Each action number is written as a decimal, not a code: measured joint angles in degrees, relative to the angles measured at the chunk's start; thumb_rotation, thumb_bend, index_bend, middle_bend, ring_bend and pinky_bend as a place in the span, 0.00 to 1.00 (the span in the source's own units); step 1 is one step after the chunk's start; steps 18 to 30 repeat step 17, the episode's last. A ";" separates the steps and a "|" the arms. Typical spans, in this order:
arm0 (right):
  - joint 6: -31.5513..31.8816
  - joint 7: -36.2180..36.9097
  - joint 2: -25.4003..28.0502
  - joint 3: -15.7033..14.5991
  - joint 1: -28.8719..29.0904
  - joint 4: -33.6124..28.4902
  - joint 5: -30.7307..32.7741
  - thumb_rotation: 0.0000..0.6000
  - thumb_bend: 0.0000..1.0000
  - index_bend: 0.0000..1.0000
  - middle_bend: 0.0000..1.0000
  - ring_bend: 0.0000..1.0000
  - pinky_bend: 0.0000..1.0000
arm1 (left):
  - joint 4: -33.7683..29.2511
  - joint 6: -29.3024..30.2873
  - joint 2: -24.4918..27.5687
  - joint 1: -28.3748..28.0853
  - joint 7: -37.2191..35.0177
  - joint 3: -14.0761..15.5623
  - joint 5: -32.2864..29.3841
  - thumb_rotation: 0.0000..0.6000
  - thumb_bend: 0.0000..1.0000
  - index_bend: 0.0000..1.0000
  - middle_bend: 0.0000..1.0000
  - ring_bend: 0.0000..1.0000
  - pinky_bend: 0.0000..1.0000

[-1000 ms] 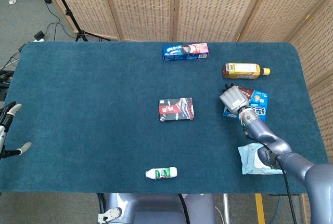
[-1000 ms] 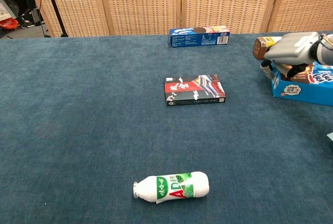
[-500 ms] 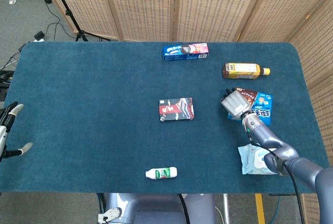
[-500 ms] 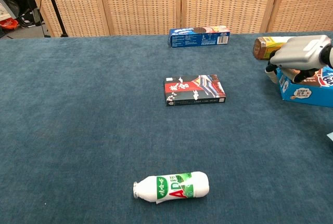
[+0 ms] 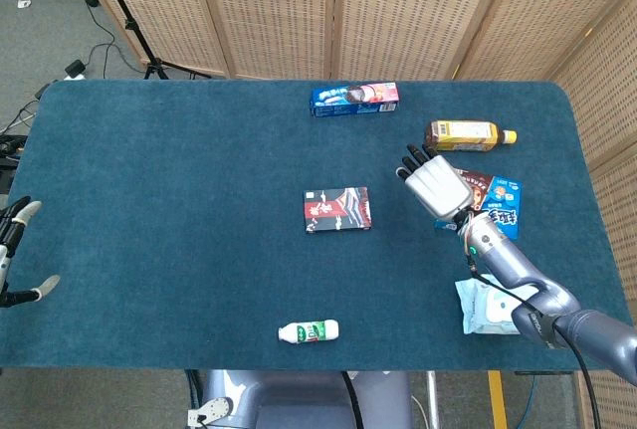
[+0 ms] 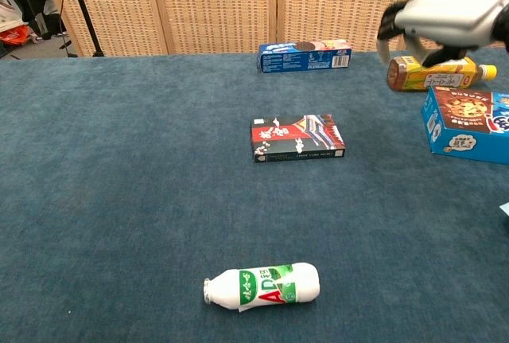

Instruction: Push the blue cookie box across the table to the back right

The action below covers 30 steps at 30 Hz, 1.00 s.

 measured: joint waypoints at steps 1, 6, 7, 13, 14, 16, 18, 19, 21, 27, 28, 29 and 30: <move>2.85 1.04 0.87 0.34 -0.44 -0.89 -1.13 1.00 0.70 0.31 0.17 0.07 0.14 | -0.04 0.39 0.02 0.19 -0.04 0.04 0.16 1.00 0.20 0.00 0.00 0.00 0.00; 17.60 5.69 7.54 2.01 -5.09 -7.70 -5.59 1.00 0.08 0.09 0.00 0.00 0.00 | -0.03 3.18 -0.09 1.84 0.35 0.59 1.22 1.00 0.20 0.00 0.00 0.00 0.00; 19.32 6.19 8.76 2.14 -6.37 -9.30 -5.80 1.00 0.05 0.09 0.00 0.00 0.00 | 0.01 3.63 -0.20 2.20 0.53 0.77 1.41 1.00 0.20 0.00 0.00 0.00 0.00; 24.59 10.92 15.03 1.46 -15.86 -21.13 -3.10 1.00 0.00 0.04 0.00 0.00 0.00 | 1.19 5.83 -1.74 4.23 1.43 1.94 2.08 1.00 0.18 0.00 0.00 0.00 0.00; 25.75 12.19 15.91 1.05 -18.10 -22.84 -2.18 1.00 0.00 0.04 0.00 0.00 0.00 | 1.43 6.08 -1.97 4.43 1.75 2.05 2.11 1.00 0.18 0.00 0.00 0.00 0.00; 27.91 13.80 16.79 0.36 -21.46 -24.58 -0.90 1.00 0.00 0.02 0.00 0.00 0.00 | 2.03 6.71 -2.66 4.95 2.85 2.24 2.04 1.00 0.17 0.00 0.00 0.00 0.00; 29.51 14.66 17.09 -0.17 -23.65 -25.24 -0.17 1.00 0.00 0.02 0.00 0.00 0.00 | 2.29 7.07 -3.00 5.20 3.39 2.28 1.93 1.00 0.17 0.00 0.00 0.00 0.00; 29.51 14.66 17.09 -0.17 -23.65 -25.24 -0.17 1.00 0.00 0.02 0.00 0.00 0.00 | 2.29 7.07 -3.00 5.20 3.39 2.28 1.93 1.00 0.17 0.00 0.00 0.00 0.00; 29.51 14.66 17.09 -0.17 -23.65 -25.24 -0.17 1.00 0.00 0.02 0.00 0.00 0.00 | 2.29 7.07 -3.00 5.20 3.39 2.28 1.93 1.00 0.17 0.00 0.00 0.00 0.00; 29.51 14.66 17.09 -0.17 -23.65 -25.24 -0.17 1.00 0.00 0.02 0.00 0.00 0.00 | 2.29 7.07 -3.00 5.20 3.39 2.28 1.93 1.00 0.17 0.00 0.00 0.00 0.00; 29.51 14.66 17.09 -0.17 -23.65 -25.24 -0.17 1.00 0.00 0.02 0.00 0.00 0.00 | 2.29 7.07 -3.00 5.20 3.39 2.28 1.93 1.00 0.17 0.00 0.00 0.00 0.00; 29.51 14.66 17.09 -0.17 -23.65 -25.24 -0.17 1.00 0.00 0.02 0.00 0.00 0.00 | 2.29 7.07 -3.00 5.20 3.39 2.28 1.93 1.00 0.17 0.00 0.00 0.00 0.00; 29.51 14.66 17.09 -0.17 -23.65 -25.24 -0.17 1.00 0.00 0.02 0.00 0.00 0.00 | 2.29 7.07 -3.00 5.20 3.39 2.28 1.93 1.00 0.17 0.00 0.00 0.00 0.00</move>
